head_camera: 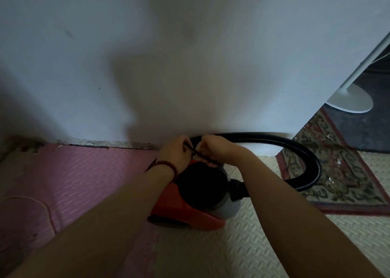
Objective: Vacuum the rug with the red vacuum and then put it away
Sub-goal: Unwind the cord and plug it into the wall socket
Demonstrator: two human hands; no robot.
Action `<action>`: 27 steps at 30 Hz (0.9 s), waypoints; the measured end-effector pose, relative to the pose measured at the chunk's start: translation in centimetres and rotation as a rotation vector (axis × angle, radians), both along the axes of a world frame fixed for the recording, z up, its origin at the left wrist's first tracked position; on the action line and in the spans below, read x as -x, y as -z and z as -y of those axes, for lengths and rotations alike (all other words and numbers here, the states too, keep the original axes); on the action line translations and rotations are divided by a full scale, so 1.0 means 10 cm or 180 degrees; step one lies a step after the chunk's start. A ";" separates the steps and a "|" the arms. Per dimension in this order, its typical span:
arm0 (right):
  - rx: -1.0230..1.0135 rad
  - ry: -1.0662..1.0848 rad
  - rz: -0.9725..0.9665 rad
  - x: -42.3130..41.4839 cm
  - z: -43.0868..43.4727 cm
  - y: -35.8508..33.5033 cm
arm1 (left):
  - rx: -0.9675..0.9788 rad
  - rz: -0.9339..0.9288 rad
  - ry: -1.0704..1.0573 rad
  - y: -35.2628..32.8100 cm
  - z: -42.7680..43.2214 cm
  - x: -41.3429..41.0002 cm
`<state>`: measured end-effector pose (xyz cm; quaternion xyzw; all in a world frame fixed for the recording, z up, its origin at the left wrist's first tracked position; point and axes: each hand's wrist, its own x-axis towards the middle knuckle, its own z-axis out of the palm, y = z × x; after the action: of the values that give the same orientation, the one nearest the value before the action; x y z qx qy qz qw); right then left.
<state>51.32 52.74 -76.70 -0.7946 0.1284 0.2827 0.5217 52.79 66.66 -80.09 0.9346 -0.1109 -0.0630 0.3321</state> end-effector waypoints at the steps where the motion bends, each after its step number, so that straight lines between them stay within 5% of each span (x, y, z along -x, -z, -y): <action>1: 0.0015 -0.0036 -0.0273 -0.01 0.04 -0.02 | -0.0027 0.0002 0.0041 -0.03 0.03 0.05; 9: 0.0367 -0.0591 -0.0671 -0.20 0.18 0.18 | -0.0481 0.0218 0.0973 0.08 0.06 0.13; 13: 0.0355 -0.0479 -0.0686 -0.30 0.11 0.30 | -0.0605 0.0230 0.1036 0.13 0.01 0.01; 20: 0.1679 -0.0088 0.0374 -0.40 0.28 0.46 | -0.0931 0.0437 0.1001 0.21 0.12 0.05; 27: 0.1829 -0.0441 -0.0308 -0.28 0.35 0.64 | -0.1089 0.0394 0.0620 0.26 0.09 0.00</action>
<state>54.12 49.24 -83.13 -0.9022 0.1733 0.3073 0.2482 52.83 65.72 -82.71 0.9643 -0.2087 -0.0551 0.1534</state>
